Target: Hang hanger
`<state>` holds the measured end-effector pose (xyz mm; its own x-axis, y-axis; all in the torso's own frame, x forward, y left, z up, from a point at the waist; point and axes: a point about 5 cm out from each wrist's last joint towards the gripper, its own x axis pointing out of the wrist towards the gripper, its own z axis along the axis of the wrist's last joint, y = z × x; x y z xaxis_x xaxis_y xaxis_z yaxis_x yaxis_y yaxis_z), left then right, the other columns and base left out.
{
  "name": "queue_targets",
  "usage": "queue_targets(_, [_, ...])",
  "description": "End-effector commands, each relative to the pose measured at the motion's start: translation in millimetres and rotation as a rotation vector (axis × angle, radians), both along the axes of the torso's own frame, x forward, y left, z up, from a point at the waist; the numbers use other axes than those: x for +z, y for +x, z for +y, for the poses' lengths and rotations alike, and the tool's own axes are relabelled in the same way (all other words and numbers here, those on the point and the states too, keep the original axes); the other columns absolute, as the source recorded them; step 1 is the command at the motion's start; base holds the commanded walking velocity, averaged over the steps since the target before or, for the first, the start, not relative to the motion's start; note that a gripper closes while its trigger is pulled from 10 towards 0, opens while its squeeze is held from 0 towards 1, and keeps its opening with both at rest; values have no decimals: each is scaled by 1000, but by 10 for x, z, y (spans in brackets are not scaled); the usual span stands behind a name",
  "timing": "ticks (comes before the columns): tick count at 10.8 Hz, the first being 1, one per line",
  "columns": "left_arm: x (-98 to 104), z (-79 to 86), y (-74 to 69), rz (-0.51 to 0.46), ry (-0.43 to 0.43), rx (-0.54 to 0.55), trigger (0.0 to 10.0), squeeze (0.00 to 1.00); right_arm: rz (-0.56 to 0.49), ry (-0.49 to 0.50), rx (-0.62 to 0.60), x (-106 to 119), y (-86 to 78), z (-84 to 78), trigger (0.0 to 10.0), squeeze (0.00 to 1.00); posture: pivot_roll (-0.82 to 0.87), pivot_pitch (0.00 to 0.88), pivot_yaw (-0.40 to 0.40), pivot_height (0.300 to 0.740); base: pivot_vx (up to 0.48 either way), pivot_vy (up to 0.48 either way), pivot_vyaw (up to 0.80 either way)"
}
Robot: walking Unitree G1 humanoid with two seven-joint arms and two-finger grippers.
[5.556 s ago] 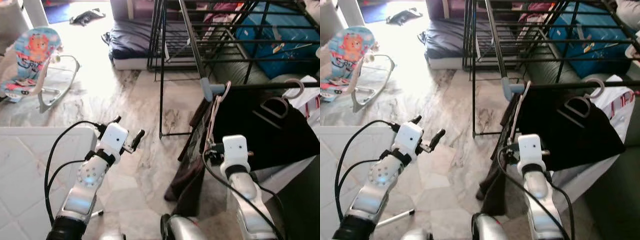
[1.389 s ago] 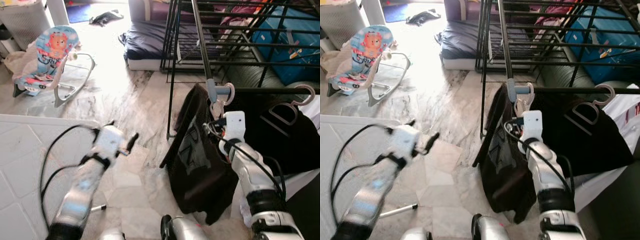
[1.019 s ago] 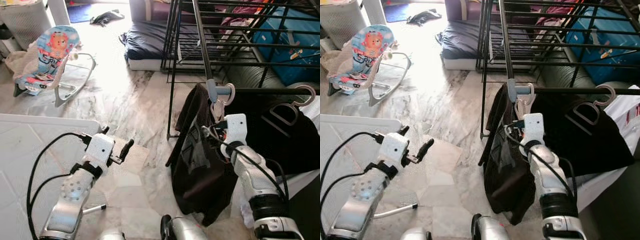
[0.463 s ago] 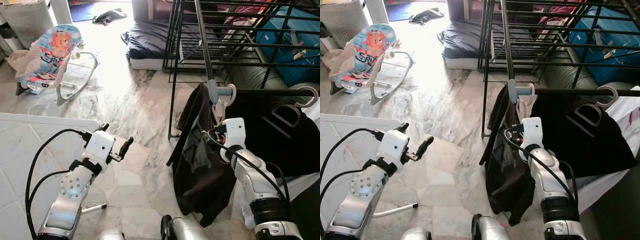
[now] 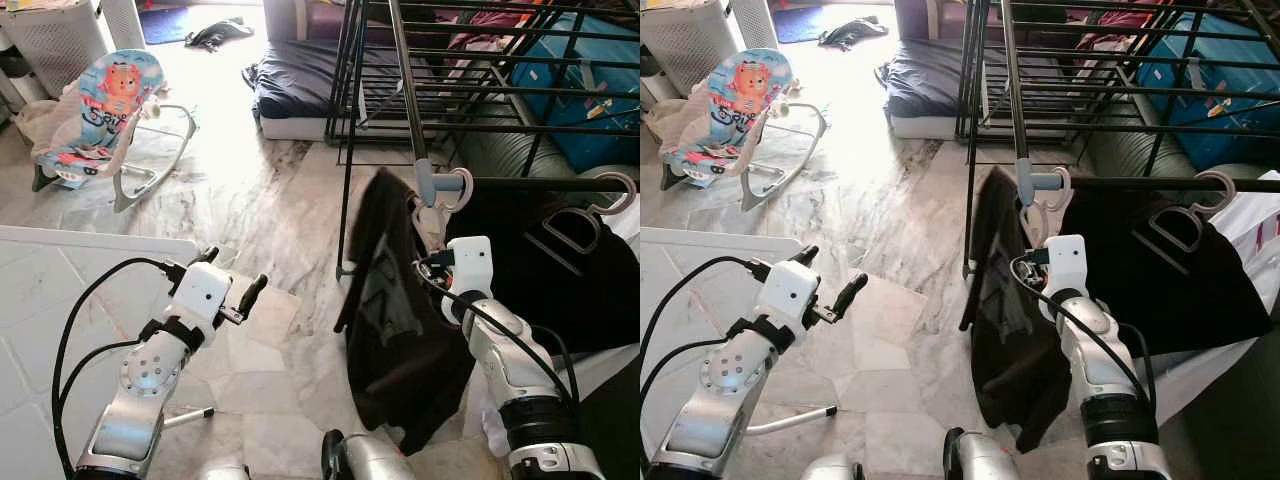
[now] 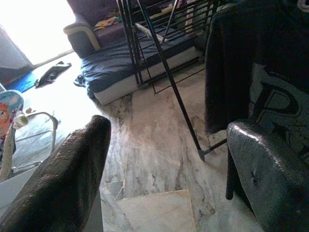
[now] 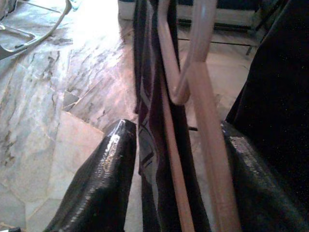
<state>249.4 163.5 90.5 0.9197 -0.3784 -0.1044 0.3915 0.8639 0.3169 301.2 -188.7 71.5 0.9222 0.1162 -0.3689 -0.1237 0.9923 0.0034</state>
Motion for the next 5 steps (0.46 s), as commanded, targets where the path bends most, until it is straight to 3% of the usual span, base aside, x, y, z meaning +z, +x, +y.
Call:
queue_targets(1, [33, -21, 15, -11, 14, -15, 10000, 0, -13, 6, -1, 29, -10, 4, 0, 0, -11, 89, -15, 740, 0, 0, 0])
queue_targets(5, [18, -58, 27, -14, 41, -27, 10000, 0, -70, 22, -51, 90, 23, 22, 0, 0, -11, 88, -14, 740, 0, 0, 0])
